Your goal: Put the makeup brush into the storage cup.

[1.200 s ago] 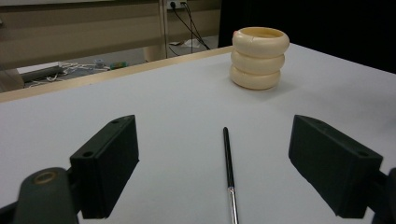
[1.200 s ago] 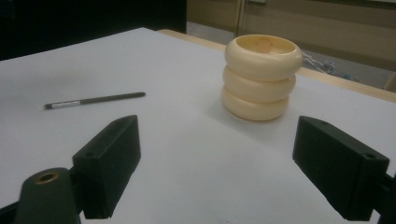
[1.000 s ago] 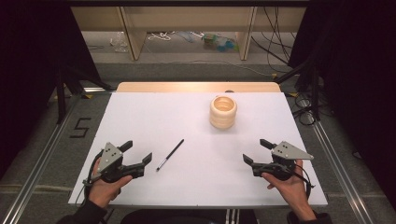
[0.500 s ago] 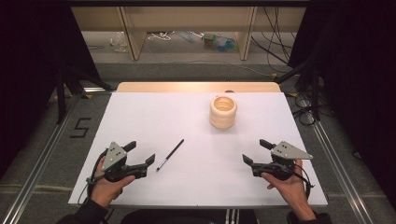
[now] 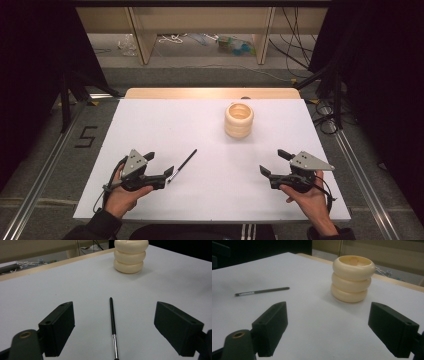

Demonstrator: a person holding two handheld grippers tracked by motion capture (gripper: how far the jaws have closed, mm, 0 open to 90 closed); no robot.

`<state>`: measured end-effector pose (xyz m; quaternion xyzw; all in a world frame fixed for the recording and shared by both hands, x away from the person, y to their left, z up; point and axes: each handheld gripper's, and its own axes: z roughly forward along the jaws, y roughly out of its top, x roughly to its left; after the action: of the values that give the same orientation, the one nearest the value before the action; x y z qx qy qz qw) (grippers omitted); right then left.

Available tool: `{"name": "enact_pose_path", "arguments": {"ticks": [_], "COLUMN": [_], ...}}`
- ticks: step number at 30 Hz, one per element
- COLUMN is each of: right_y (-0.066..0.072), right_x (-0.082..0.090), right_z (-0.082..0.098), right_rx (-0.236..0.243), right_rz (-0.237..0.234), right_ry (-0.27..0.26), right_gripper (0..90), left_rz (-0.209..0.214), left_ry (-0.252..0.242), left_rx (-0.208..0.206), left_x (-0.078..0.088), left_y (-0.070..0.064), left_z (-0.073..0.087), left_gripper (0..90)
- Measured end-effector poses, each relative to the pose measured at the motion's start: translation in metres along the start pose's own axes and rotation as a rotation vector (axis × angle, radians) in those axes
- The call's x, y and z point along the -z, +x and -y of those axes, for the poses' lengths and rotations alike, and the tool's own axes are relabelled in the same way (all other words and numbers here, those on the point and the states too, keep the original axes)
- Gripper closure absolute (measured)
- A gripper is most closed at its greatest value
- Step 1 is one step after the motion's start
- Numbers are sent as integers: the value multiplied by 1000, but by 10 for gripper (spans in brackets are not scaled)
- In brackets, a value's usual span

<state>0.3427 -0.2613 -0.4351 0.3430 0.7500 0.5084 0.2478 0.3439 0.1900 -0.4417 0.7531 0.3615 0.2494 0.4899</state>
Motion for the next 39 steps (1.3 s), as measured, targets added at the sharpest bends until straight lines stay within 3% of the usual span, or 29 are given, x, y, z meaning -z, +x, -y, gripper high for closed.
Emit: {"name": "enact_pose_path", "arguments": {"ticks": [5,7,11,14,16,17,19,20,22,23,24,26,27,30,33,34,37,38,39], "right_y": [0,1,0,0,0,0,0,1,2,1,1,0,0,0,1,1,1,1,2], "right_x": [-1,0,-1,0,1,1,-1,-1,-1,-1,1,1,0,0,0,0,-1,-3,-2], "right_z": [0,-1,0,0,0,0,0,0,0,0,-1,-1,-1,-1,0,0,0,1,0], "right_rx": [5,6,19,18,20,23,21,3,-4,0,14,25,25,27,29,31,29,23,15], "right_rz": [-12,-18,-8,-5,-3,-4,-16,-26,-31,-31,-19,-12,-13,-14,-15,-16,-19,-29,-30], "right_ry": [-6,21,2,3,14,20,-10,-5,-4,-2,24,17,18,19,21,21,9,-12,15], "right_gripper": [177,177,178,178,181,181,182,181,181,181,182,181,181,181,181,181,181,181,181], "left_rz": [0,-1,12,20,28,40,35,35,45,54,53,47,37,45,49,71,74,82,87], "left_ry": [81,99,127,179,196,228,250,264,327,362,372,391,403,422,460,507,515,523,522], "left_rx": [15,8,2,-44,-49,-62,-25,-58,-58,-92,-88,-96,-74,-61,-86,-94,-86,-101,-97], "left_x": [-10,-14,-21,-25,-29,-30,-36,-38,-44,-46,-48,-54,-59,-64,-68,-70,-73,-75,-76], "left_y": [-1,-1,-3,-1,0,2,2,4,5,7,6,6,6,5,6,7,7,7,7], "left_z": [-2,-3,-8,-13,-15,-16,-15,-15,-15,-16,-16,-18,-20,-20,-23,-23,-23,-24,-24], "left_gripper": [167,167,171,172,183,191,200,208,211,211,218,241,247,258,279,279,289,301,299]}}
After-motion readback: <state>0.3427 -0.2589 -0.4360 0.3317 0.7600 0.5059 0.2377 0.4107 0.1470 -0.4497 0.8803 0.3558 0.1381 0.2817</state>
